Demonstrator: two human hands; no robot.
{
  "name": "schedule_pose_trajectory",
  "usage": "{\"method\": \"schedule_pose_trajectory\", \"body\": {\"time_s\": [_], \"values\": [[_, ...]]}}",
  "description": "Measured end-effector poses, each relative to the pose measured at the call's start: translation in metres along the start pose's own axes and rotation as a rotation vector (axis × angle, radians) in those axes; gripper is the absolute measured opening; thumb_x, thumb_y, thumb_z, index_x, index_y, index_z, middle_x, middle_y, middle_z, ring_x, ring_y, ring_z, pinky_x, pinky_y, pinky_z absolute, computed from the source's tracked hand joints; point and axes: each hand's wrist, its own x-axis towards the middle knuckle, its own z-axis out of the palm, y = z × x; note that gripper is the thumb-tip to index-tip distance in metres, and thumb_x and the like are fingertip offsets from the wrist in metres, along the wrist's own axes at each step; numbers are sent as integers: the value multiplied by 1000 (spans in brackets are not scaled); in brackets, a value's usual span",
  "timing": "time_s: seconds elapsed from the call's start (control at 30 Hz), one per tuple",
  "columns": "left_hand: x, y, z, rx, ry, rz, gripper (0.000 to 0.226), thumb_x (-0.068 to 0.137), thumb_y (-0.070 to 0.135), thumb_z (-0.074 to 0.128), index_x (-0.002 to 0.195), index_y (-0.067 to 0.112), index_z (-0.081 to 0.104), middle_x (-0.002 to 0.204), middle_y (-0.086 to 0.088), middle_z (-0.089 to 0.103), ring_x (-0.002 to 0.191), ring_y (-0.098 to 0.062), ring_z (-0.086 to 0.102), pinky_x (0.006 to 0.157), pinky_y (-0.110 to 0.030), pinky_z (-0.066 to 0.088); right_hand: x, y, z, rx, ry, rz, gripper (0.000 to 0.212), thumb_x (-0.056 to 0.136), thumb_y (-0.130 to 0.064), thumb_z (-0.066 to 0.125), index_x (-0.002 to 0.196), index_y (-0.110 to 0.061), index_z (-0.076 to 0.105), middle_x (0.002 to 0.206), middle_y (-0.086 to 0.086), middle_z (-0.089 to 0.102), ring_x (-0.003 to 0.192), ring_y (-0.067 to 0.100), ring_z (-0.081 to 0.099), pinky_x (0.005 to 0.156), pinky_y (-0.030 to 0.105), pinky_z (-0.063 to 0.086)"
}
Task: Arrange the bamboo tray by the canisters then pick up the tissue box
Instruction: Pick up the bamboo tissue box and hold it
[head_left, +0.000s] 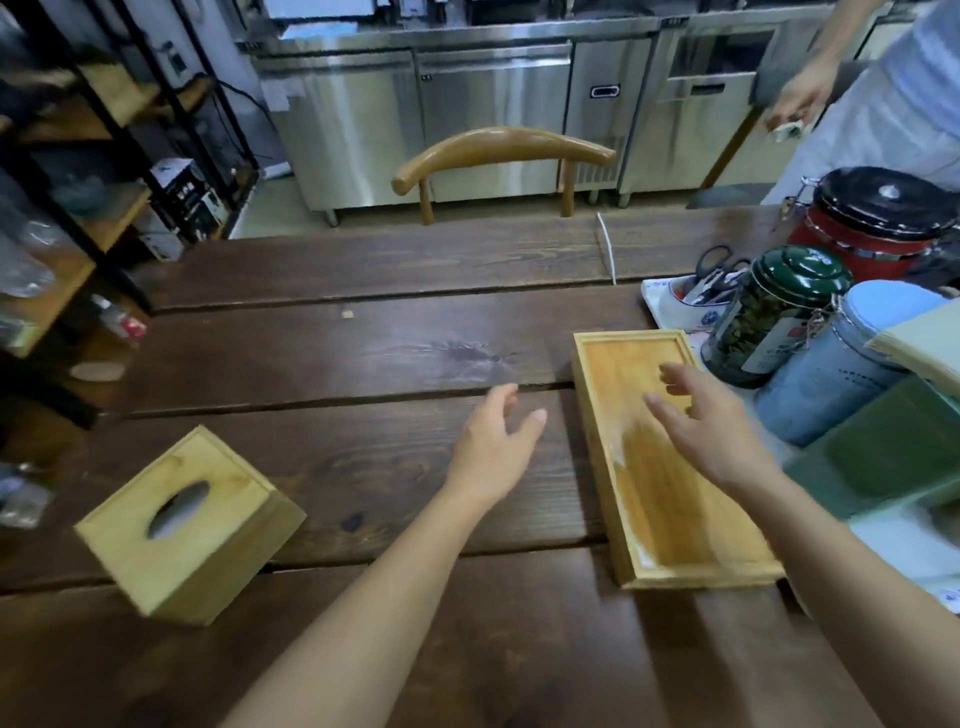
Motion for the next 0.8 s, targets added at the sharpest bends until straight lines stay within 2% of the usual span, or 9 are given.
{"method": "schedule_pose_trajectory", "body": {"time_s": [0.13, 0.23, 0.33, 0.4, 0.5, 0.63, 0.67, 0.73, 0.8], "values": [[-27, -5, -87, 265, 245, 61, 43, 90, 36, 55, 128, 15, 51, 129, -6, 59, 120, -22, 53, 101, -35, 41, 6, -66, 41, 72, -111, -133, 41, 87, -24, 57, 123, -6, 49, 119, 16, 61, 103, 23, 57, 84, 30, 43], [-52, -22, -146, 400, 472, 60, 39, 90, 31, 54, 125, 12, 53, 127, -8, 59, 119, -26, 53, 99, -35, 39, 1, -115, 78, 138, -230, -173, 46, 87, -27, 58, 127, -8, 47, 124, 16, 59, 109, 25, 57, 90, 31, 42], [-78, -53, -196, 462, 661, -68, 46, 92, 32, 50, 134, 13, 45, 138, -7, 49, 127, -25, 44, 104, -38, 34, -11, -161, 121, 147, -398, -204, 50, 88, -34, 54, 131, -13, 43, 131, 12, 54, 114, 24, 54, 89, 29, 40], [-93, -78, -218, 461, 723, -209, 56, 92, 34, 49, 141, 13, 33, 148, -10, 37, 135, -28, 33, 109, -42, 29, -23, -189, 150, 158, -499, -214, 54, 88, -37, 53, 135, -15, 37, 137, 10, 49, 120, 23, 50, 94, 31, 40], [-113, -110, -230, 258, 737, -399, 76, 89, 37, 55, 148, 12, 13, 157, -13, 19, 143, -31, 19, 114, -46, 23, -43, -220, 186, 163, -592, -197, 63, 88, -38, 53, 141, -15, 28, 145, 10, 40, 129, 24, 42, 104, 36, 35], [-130, -138, -225, -220, 627, -528, 91, 84, 43, 61, 149, 14, 4, 157, -12, 19, 141, -30, 24, 110, -43, 29, -63, -242, 217, 255, -686, -115, 65, 88, -37, 52, 142, -15, 23, 147, 9, 37, 129, 24, 39, 99, 32, 34], [-133, -142, -222, -314, 602, -544, 91, 84, 46, 61, 149, 15, 6, 155, -11, 25, 137, -28, 31, 106, -41, 33, -66, -244, 221, 253, -700, -106, 64, 89, -38, 52, 141, -15, 24, 145, 8, 39, 128, 24, 40, 95, 32, 35], [-136, -144, -216, -448, 566, -547, 80, 85, 48, 57, 148, 18, 17, 144, -7, 42, 112, -17, 47, 86, -31, 41, -71, -247, 228, 223, -697, -107, 60, 88, -40, 51, 139, -15, 29, 140, 8, 44, 122, 24, 44, 87, 30, 34], [-135, -145, -210, -543, 556, -519, 67, 88, 43, 55, 145, 24, 25, 126, 1, 50, 88, -6, 48, 67, -23, 39, -75, -249, 230, 218, -664, -98, 55, 87, -39, 53, 133, -13, 37, 133, 8, 50, 111, 22, 48, 83, 30, 36]]}}
